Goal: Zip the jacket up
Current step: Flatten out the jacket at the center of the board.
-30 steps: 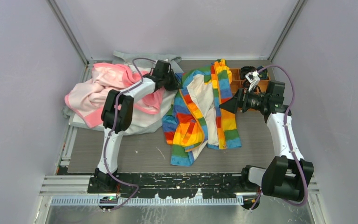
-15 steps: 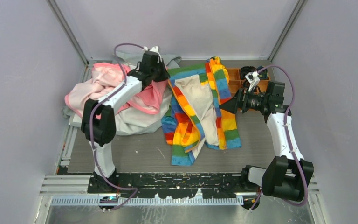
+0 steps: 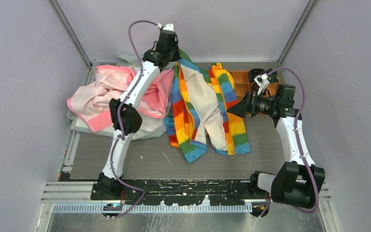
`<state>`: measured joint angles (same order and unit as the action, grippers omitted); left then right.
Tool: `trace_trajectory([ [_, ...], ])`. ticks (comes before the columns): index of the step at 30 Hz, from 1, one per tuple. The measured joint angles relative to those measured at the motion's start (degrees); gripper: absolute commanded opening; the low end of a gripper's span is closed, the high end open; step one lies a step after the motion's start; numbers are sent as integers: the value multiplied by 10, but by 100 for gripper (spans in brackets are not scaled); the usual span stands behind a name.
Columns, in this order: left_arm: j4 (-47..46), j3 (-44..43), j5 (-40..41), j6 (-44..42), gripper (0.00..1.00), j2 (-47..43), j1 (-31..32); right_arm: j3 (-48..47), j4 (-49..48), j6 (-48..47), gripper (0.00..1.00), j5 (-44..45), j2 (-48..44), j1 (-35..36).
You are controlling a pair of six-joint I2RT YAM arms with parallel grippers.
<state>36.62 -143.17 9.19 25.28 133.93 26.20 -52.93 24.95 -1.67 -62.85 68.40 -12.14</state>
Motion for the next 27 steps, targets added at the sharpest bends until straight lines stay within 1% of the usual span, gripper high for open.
trace_trajectory([
  [1, 7, -43, 14, 3, 6, 32, 7, 0, 0, 0, 100, 0, 0, 0],
  [2, 10, -72, 23, 11, 14, 56, 14, 0, 0, 0, 100, 0, 0, 0],
  [4, -6, -77, 29, 36, 34, 83, 35, 0, 0, 0, 100, 1, 0, 0],
  [6, -28, -60, 18, 68, 48, 97, 56, 0, 0, -2, 100, 2, 0, 0],
  [8, -55, -54, -17, 108, 55, 118, 72, 0, 0, -4, 100, 2, 0, 0],
  [10, -93, -50, -79, 150, 59, 136, 88, 0, 1, -6, 100, 3, 0, 0],
  [13, -120, -40, -143, 177, 60, 141, 96, 0, 3, -9, 100, 3, 2, 0],
  [15, -137, -31, -164, 171, 60, 131, 96, 0, 4, -10, 100, 3, 2, 0],
  [17, -138, 6, -168, 144, 61, 94, 92, 0, 4, -10, 100, 3, 2, 0],
  [19, -140, 81, -165, 105, 61, 27, 87, 0, 5, -10, 100, 2, 2, 0],
  [21, -143, 173, -162, 69, 61, -62, 82, 0, 4, -10, 100, 2, 2, 0],
  [23, -162, 279, -164, 38, 61, -171, 78, 0, 5, -10, 100, 2, 2, 0],
  [25, -206, 402, -172, 21, 61, -293, 73, 0, 4, -11, 100, 1, 2, 0],
  [27, -241, 500, -183, 18, 60, -393, 73, 0, 4, -11, 100, 1, 2, 0],
])
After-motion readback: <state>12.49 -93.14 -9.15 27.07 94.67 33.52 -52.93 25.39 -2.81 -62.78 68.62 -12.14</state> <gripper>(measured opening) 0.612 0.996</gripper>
